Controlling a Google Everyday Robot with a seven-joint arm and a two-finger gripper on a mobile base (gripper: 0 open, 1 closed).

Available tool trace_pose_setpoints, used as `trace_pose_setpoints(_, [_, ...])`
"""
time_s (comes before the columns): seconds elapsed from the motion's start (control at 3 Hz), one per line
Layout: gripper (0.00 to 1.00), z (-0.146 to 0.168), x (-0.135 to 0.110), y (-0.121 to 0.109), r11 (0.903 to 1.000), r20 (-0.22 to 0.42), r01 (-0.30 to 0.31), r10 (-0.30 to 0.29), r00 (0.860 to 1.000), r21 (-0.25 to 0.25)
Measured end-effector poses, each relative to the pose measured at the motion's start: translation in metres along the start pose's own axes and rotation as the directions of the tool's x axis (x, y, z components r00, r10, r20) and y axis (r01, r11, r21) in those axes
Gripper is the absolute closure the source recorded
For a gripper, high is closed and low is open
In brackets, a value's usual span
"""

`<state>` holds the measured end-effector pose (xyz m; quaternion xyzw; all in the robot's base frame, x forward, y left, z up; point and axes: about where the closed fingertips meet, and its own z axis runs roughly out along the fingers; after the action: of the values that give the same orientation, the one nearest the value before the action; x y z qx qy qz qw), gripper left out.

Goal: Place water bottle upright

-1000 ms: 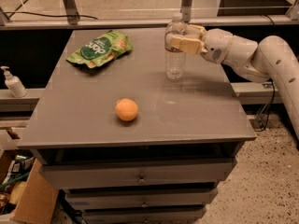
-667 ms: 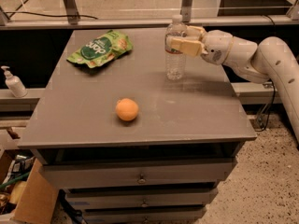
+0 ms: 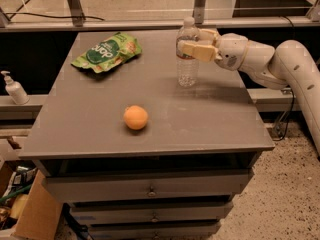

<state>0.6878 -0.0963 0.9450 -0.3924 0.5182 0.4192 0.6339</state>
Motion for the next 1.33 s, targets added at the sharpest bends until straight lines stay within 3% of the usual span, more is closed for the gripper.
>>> trace_pose_setpoints(0.67, [0.13,-0.0022,0.0013,0.0027,0.9999,-0.001,0.011,-0.011,1.0,-0.01])
trace_pose_setpoints(1.0, [0.0,-0.0035,0.001,0.004,0.9998,-0.002,0.015,-0.015,1.0,-0.013])
trace_pose_setpoints(1.33, [0.0,-0.0039,0.0009,0.0044,0.9998,-0.002,0.016,-0.016,1.0,-0.013])
